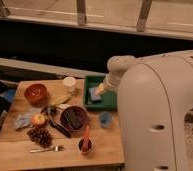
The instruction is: Place sponge in red bowl
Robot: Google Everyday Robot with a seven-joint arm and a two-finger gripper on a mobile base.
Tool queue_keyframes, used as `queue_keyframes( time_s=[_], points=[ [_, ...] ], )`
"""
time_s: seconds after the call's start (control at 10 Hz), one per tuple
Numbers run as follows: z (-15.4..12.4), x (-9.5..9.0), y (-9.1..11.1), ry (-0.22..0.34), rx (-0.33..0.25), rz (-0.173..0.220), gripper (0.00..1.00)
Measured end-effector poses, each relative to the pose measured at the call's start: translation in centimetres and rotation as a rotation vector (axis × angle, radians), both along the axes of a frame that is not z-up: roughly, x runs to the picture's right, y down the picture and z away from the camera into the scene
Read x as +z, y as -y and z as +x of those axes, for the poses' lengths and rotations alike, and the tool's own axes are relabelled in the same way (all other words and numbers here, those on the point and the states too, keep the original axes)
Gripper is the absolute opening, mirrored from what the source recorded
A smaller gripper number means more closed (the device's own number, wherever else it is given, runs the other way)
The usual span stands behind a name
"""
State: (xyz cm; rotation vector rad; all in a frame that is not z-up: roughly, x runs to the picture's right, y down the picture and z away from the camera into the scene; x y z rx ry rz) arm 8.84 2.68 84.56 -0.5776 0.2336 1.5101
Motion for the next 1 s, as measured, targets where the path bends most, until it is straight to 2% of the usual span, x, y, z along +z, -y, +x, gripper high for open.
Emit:
queue_keyframes(
  time_s=[0.4, 0.6, 0.8, 1.0],
  points=[
    [0.0, 0.3, -0.1, 0.004, 0.01, 0.004, 0.8],
    [-0.4, 1.0, 0.4, 0.031, 0.036, 0.009, 0.8],
    [-2.2, 2.2, 1.2, 0.063, 0.024, 0.014, 0.8],
    [-4.1, 3.2, 2.3, 0.092, -0.013, 0.014, 0.8]
  ],
)
